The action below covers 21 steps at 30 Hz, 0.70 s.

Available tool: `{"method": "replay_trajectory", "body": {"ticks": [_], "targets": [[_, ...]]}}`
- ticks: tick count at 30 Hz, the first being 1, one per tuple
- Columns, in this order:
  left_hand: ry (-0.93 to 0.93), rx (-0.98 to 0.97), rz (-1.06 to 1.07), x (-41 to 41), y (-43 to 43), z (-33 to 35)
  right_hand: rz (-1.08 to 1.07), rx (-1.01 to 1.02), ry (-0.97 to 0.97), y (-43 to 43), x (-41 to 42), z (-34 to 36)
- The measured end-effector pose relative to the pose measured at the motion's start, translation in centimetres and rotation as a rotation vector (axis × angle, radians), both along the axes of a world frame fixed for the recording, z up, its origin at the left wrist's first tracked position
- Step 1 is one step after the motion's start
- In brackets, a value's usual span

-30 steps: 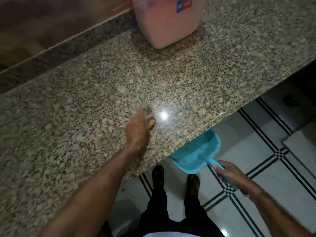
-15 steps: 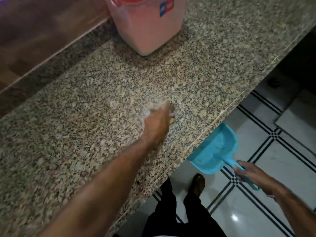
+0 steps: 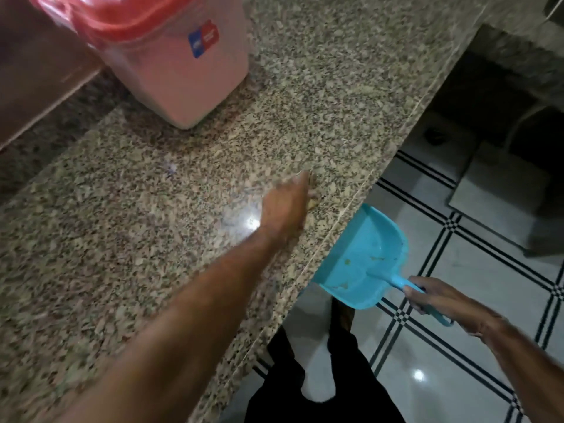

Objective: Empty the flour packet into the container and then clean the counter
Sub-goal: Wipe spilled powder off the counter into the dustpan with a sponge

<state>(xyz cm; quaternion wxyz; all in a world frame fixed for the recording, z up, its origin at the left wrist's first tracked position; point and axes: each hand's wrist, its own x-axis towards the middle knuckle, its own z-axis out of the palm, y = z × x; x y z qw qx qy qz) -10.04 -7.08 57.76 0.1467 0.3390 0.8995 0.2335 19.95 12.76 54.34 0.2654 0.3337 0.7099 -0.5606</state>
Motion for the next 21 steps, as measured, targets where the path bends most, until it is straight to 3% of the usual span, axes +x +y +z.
{"method": "replay_trajectory", "body": {"ticks": [1, 3, 6, 7, 11, 14, 15, 17, 18, 20, 21], "targets": [[-0.098, 0.086, 0.033, 0.3, 0.8, 1.7, 0.001, 0.0, 0.004, 0.8, 0.0, 0.2], [0.06, 0.014, 0.211, -5.7, -1.4, -1.4, -0.004, -0.008, 0.019, 2.6, -0.2, 0.5], [-0.003, 0.05, 0.781, -16.6, -4.9, -8.5, -0.02, -0.028, 0.031, 5.6, -0.9, -0.1], [0.047, -0.016, 0.812, -16.8, -4.4, -8.8, -0.024, -0.034, 0.034, 6.5, -1.3, -0.4], [0.116, -0.058, 0.447, -5.8, 7.3, -0.4, -0.042, -0.099, 0.036, 10.0, -3.0, -1.4], [0.157, -0.023, -0.054, -2.4, 13.3, -2.1, -0.036, -0.142, 0.039, 12.7, -4.3, -1.3], [0.125, -0.05, -0.029, -1.4, 15.2, 0.6, -0.036, -0.152, 0.036, 13.6, -4.6, -1.2], [0.212, -0.012, 0.144, -6.9, 15.7, -1.6, -0.028, -0.148, 0.031, 15.5, -4.7, -1.5], [0.233, -0.041, 0.319, -11.2, 15.3, -4.4, -0.024, -0.144, 0.028, 16.3, -4.5, -1.9], [0.326, -0.005, 0.564, -21.3, 13.5, -16.5, -0.04, -0.137, 0.031, 17.8, -4.1, -2.6], [0.373, 0.058, 0.516, -23.3, 13.7, -19.2, -0.041, -0.135, 0.043, 18.3, -3.8, -3.0]]}}
